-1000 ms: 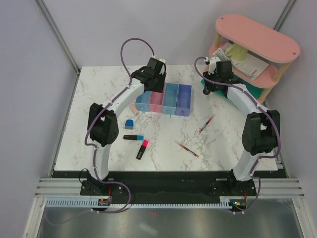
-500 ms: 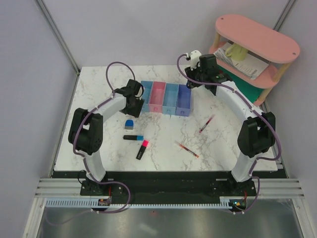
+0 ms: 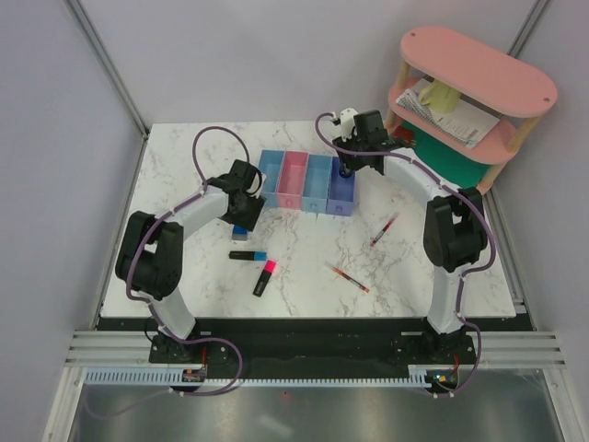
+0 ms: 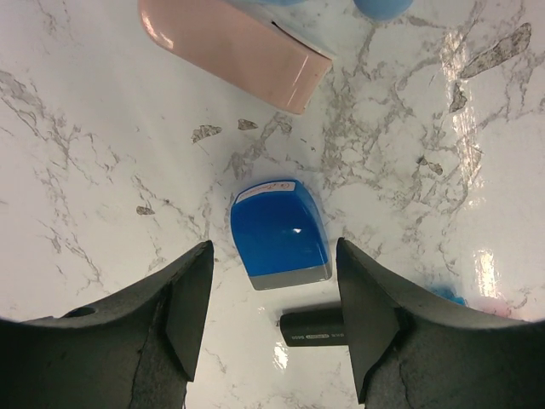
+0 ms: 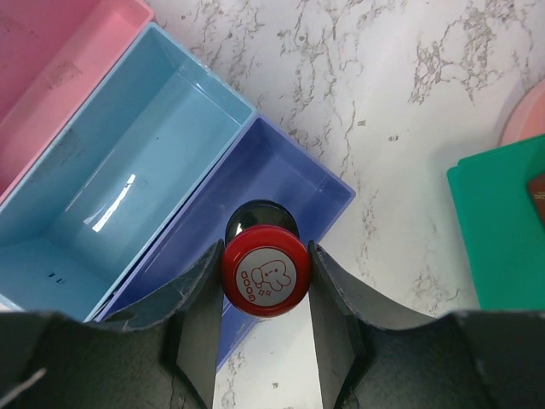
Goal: Sort the stationery into containers
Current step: Place the stationery in the storage box, then pick up the stationery from the center of the board, then place the stationery in the storage box.
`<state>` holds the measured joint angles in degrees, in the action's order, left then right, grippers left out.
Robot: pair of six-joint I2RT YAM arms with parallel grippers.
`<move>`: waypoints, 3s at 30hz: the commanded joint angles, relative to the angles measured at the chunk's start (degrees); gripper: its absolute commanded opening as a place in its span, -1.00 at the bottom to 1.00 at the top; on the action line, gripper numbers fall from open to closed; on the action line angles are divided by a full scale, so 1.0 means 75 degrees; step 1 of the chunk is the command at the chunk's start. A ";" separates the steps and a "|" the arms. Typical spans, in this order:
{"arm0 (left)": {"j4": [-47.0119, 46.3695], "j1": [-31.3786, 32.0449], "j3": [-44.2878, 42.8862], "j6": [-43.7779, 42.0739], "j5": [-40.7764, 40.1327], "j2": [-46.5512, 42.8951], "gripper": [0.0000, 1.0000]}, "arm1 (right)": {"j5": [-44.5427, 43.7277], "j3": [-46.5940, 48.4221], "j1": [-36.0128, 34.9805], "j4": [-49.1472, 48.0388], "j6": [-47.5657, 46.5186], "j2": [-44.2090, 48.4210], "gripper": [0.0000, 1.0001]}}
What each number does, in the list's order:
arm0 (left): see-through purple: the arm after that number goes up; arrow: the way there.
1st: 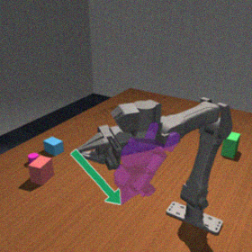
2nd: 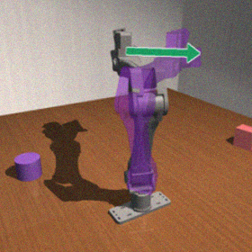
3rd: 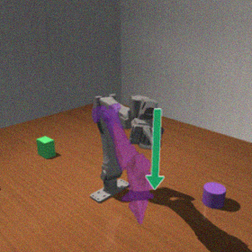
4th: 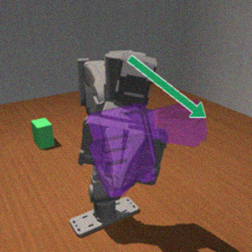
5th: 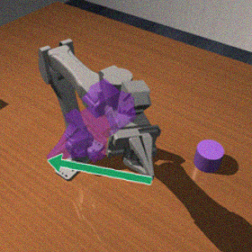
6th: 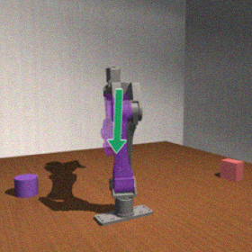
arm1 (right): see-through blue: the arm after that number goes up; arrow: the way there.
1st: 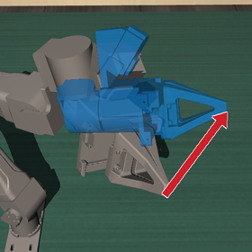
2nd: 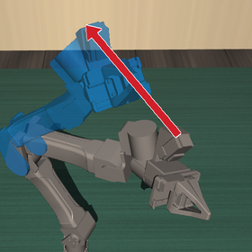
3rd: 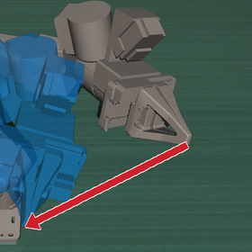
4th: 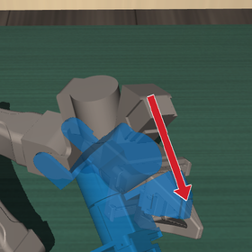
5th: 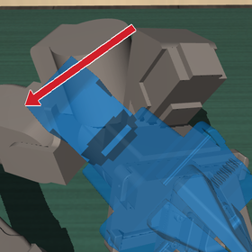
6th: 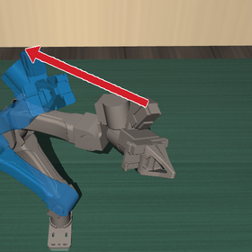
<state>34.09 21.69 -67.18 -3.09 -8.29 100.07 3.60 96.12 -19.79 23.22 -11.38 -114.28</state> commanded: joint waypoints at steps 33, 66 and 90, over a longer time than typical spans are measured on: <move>-0.1064 -0.0303 0.0754 -0.0279 0.0918 0.0181 0.31 | -0.0093 -0.0206 -0.0138 -0.0870 -0.0124 -0.0899 0.02; 0.0071 -0.0279 -0.0568 -0.0443 0.2171 -0.1401 -0.15 | -0.0432 -0.0978 -0.0185 -0.0202 -0.0545 0.1513 0.61; 0.0342 0.1748 -0.6335 0.0342 0.3637 0.2816 -0.21 | -0.0293 -0.5676 0.1010 0.0021 0.0040 0.4643 0.70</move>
<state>36.67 33.47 -109.65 -2.61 16.88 118.67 -1.48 58.26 -12.56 23.22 -13.26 -83.09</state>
